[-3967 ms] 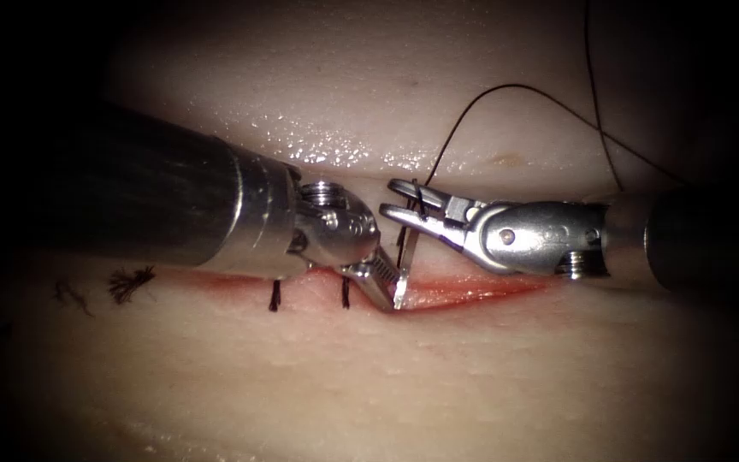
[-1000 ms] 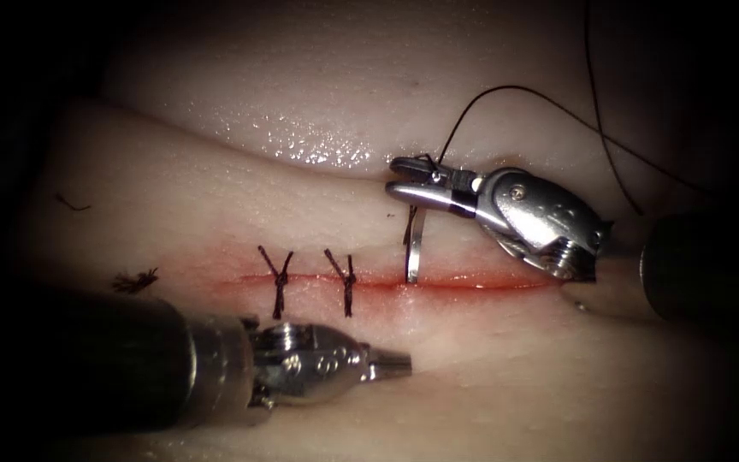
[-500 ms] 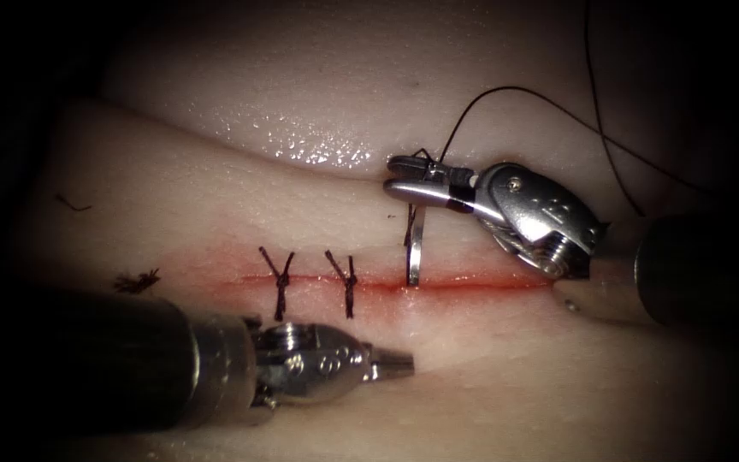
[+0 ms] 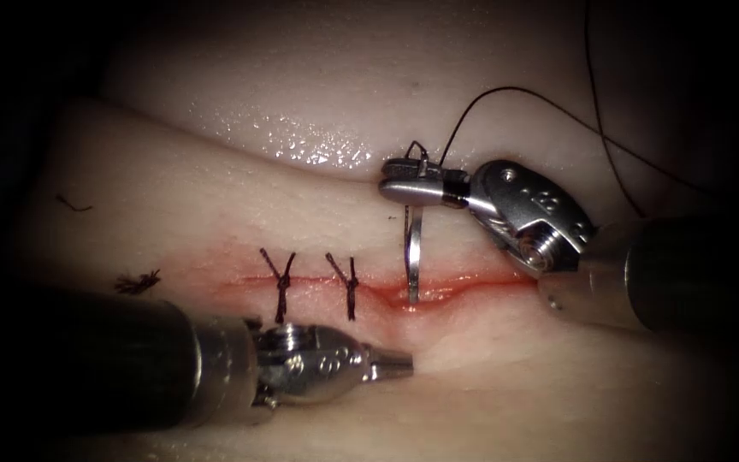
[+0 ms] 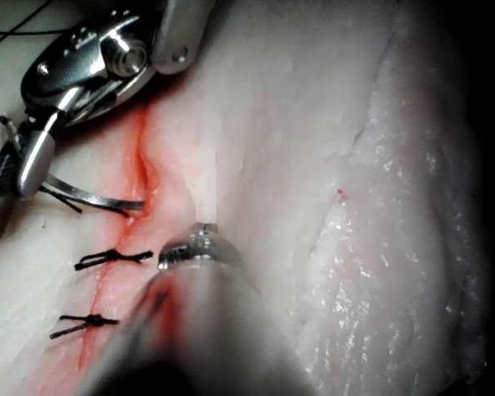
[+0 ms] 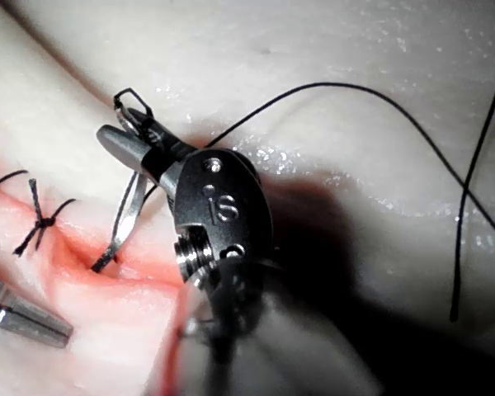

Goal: Wound Closure

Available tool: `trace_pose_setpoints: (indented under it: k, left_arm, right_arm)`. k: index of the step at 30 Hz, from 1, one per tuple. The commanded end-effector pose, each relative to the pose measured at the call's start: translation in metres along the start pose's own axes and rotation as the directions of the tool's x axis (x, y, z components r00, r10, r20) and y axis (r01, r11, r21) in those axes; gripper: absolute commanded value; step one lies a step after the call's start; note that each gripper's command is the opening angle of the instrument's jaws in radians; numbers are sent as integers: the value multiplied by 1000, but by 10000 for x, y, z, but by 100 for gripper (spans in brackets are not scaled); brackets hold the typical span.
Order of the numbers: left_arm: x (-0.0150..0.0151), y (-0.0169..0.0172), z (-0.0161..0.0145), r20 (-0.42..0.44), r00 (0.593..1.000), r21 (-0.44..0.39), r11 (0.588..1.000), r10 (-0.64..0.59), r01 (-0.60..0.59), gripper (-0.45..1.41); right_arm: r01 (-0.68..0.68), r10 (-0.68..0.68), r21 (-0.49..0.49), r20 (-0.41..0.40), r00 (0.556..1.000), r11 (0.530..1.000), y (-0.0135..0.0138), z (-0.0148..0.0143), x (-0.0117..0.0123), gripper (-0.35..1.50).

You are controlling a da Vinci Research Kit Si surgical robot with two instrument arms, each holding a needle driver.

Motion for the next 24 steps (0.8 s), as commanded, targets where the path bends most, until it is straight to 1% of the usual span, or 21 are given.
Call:
trace_pose_setpoints:
  k: [1,7,14,21,24]
  left_arm:
    - [-2,3,7,0,1000,-2,1000,1,-1,-45]
    - [-4,7,3,0,1000,-6,1000,4,-4,-45]
    - [-12,10,-5,0,1000,-14,1000,6,-6,-45]
    - [-14,9,-3,1,1000,-9,1000,8,-8,-45]
    - [-14,10,-2,1,1000,-8,1000,8,-8,-45]
  right_arm:
    - [-3,3,7,3,1000,1000,0,9,-8,-35]
    - [3,-3,33,13,1000,999,-9,10,-18,-35]
    - [3,-4,50,17,1000,999,-23,6,-20,-35]
    - [-85,84,54,13,996,995,-27,7,-12,-35]
    - [-137,136,55,20,990,989,-28,6,-13,-35]
